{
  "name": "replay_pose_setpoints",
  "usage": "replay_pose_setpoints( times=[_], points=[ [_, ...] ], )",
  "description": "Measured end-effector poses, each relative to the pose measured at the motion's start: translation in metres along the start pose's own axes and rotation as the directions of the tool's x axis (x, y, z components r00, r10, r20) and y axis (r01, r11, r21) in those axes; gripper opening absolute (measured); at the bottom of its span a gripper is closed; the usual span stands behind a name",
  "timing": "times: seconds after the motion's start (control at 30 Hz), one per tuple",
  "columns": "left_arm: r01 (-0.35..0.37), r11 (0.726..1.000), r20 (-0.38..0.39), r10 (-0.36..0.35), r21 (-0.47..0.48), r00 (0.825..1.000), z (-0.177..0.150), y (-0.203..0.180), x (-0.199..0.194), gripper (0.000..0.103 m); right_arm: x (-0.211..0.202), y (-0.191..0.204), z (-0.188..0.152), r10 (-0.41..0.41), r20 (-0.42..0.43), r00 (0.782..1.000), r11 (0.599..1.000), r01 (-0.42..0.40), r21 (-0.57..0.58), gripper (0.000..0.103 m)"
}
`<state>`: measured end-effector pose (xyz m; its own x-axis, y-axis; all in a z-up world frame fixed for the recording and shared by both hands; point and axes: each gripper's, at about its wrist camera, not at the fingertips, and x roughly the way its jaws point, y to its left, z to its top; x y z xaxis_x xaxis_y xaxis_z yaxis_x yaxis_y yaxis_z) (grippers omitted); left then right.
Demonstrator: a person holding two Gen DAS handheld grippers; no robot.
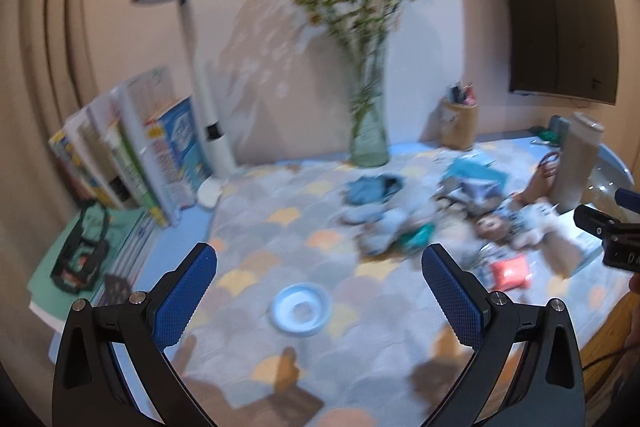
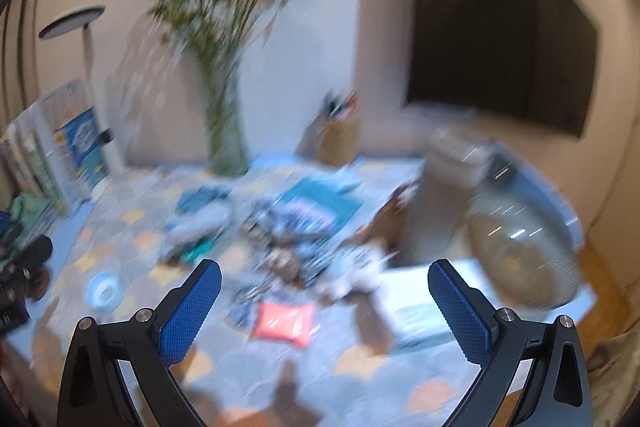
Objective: Organize soft objects
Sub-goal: 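Move the left gripper to the blue-white ring bowl while the right gripper moves to the pink packet, then grasp the ring bowl with the left gripper while the right gripper grasps the pink packet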
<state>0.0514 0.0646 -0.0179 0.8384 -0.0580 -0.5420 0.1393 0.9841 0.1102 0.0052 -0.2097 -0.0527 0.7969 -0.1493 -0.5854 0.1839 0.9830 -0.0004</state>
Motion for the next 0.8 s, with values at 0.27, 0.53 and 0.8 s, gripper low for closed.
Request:
replay_pose_setpoints(
  times=[0.27, 0.53, 0.8],
  points=[
    [0.090, 0.993, -0.107, -0.099, -0.081, 0.989, -0.032, 0.042, 0.039, 0.102, 0.060, 0.015, -0.028, 0.139, -0.144, 0.980, 0.990, -0.141, -0.007, 0.103],
    [0.120, 0.985, -0.270, -0.151, -0.128, 0.951, -0.062, 0.022, 0.110, 0.102, 0.101, 0.016, -0.069, 0.132, -0.278, 0.951, 0.990, -0.140, -0.011, 0.103],
    [0.085, 0.985, -0.324, -0.131, -0.153, 0.937, -0.072, 0.017, 0.143, 0.102, 0.129, 0.002, -0.079, 0.059, -0.323, 0.945, 0.998, -0.066, -0.011, 0.103]
  ],
)
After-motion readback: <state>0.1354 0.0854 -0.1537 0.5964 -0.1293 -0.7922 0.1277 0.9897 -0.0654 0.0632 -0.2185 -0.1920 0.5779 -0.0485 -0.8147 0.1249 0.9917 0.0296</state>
